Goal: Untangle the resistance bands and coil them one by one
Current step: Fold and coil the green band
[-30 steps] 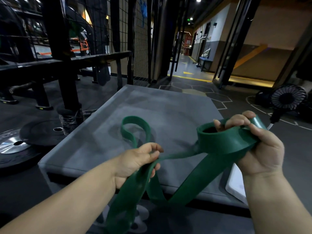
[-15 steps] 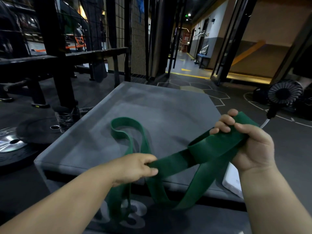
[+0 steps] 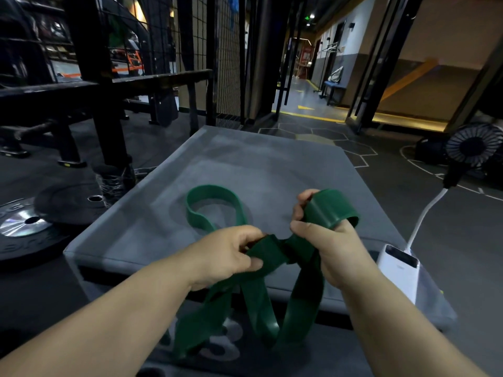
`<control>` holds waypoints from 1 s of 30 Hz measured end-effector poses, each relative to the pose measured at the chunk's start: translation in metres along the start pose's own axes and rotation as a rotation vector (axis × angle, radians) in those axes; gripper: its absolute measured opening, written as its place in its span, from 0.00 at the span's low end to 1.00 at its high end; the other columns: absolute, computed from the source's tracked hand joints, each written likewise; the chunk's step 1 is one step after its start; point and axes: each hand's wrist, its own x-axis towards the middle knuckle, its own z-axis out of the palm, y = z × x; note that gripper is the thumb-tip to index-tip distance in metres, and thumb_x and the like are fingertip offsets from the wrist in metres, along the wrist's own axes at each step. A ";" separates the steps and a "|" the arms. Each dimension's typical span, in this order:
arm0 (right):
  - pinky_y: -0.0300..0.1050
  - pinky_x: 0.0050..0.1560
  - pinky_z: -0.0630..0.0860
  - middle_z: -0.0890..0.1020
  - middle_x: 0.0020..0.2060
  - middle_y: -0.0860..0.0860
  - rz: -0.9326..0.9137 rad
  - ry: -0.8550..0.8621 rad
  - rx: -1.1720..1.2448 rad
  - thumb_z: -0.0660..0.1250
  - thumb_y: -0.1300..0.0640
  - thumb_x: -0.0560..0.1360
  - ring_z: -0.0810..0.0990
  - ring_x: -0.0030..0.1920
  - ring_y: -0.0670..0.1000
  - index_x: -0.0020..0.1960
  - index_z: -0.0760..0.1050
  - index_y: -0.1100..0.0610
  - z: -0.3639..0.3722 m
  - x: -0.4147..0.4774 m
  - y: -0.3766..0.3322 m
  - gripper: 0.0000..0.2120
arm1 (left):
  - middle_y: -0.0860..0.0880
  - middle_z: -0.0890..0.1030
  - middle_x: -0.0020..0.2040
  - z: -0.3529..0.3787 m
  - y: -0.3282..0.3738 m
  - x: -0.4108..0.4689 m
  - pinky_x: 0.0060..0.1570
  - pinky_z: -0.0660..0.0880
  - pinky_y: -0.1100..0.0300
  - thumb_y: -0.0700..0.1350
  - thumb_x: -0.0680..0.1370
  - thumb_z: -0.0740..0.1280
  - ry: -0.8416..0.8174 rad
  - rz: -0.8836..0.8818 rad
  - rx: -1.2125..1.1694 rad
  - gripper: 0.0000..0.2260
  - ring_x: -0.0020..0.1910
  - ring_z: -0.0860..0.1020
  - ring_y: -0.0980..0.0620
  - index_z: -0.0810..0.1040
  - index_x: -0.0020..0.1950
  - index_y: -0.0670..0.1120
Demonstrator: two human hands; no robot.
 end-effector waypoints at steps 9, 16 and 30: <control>0.53 0.46 0.77 0.78 0.37 0.44 0.040 0.169 -0.118 0.71 0.52 0.71 0.78 0.42 0.52 0.43 0.78 0.41 0.011 -0.002 0.004 0.06 | 0.54 0.85 0.41 0.005 0.014 -0.002 0.44 0.76 0.65 0.44 0.78 0.67 0.099 0.037 -0.052 0.03 0.42 0.82 0.58 0.80 0.47 0.49; 0.51 0.44 0.76 0.78 0.30 0.49 0.011 0.406 0.098 0.66 0.58 0.79 0.79 0.37 0.52 0.38 0.77 0.51 0.006 0.004 -0.022 0.11 | 0.54 0.77 0.35 0.000 0.008 -0.003 0.44 0.70 0.60 0.55 0.79 0.64 0.127 -0.106 0.258 0.14 0.37 0.75 0.55 0.78 0.44 0.44; 0.48 0.50 0.79 0.83 0.45 0.52 0.178 -0.223 -0.028 0.80 0.35 0.55 0.82 0.48 0.53 0.55 0.73 0.55 0.013 -0.001 0.016 0.38 | 0.41 0.82 0.57 -0.012 0.008 -0.005 0.59 0.76 0.53 0.32 0.71 0.67 -0.044 0.087 -0.274 0.16 0.58 0.80 0.45 0.79 0.59 0.41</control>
